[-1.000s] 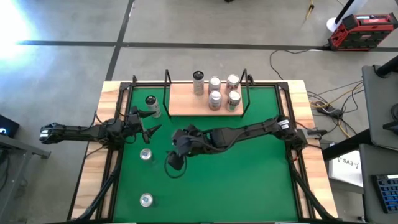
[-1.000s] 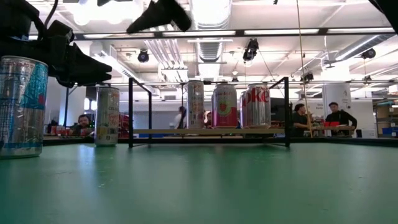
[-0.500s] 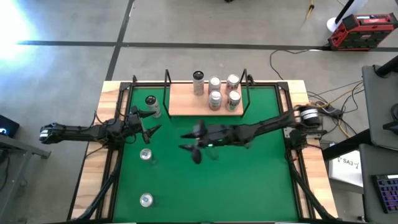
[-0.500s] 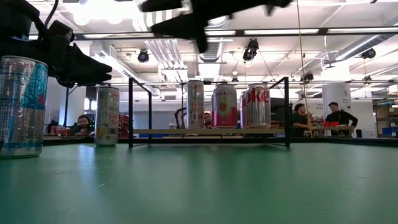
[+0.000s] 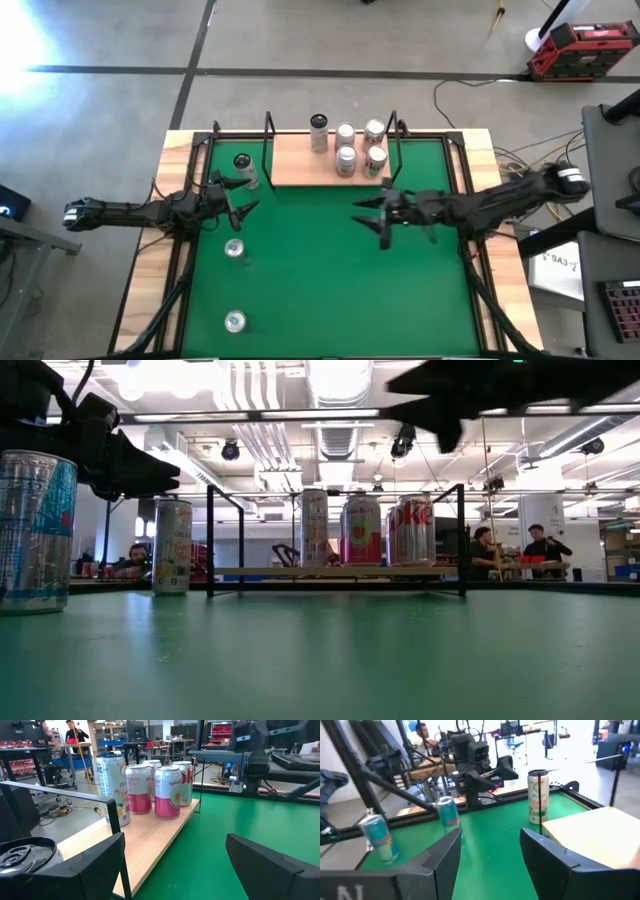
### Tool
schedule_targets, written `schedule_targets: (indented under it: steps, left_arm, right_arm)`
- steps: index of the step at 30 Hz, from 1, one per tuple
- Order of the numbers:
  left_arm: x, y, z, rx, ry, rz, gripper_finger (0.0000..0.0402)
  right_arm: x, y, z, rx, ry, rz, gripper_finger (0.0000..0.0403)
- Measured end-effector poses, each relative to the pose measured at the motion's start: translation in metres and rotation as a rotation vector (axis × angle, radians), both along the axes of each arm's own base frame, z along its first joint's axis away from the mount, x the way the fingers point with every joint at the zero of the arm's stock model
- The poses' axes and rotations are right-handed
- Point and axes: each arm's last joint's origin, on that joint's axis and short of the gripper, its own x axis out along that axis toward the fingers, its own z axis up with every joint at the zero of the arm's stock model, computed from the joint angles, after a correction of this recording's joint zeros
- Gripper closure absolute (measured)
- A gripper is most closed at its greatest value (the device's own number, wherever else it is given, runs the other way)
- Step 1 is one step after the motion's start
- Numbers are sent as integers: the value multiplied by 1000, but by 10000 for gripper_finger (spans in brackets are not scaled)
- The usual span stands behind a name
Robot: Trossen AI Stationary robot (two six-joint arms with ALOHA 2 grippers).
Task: Place canned beverage on shelf
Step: Put the black and white soda can on the shelf aligned with the other black and white soda can
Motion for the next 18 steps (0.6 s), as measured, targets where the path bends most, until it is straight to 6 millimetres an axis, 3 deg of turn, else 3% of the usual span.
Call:
schedule_targets:
  steps: [9,18]
  left_arm:
    - [0,0,0,0,0,0,70]
    - [0,0,0,0,0,0,70]
  right_arm:
    - [-67,-10,-21,-20,-73,-49,209]
    - [-106,-14,-52,-46,-127,-75,209]
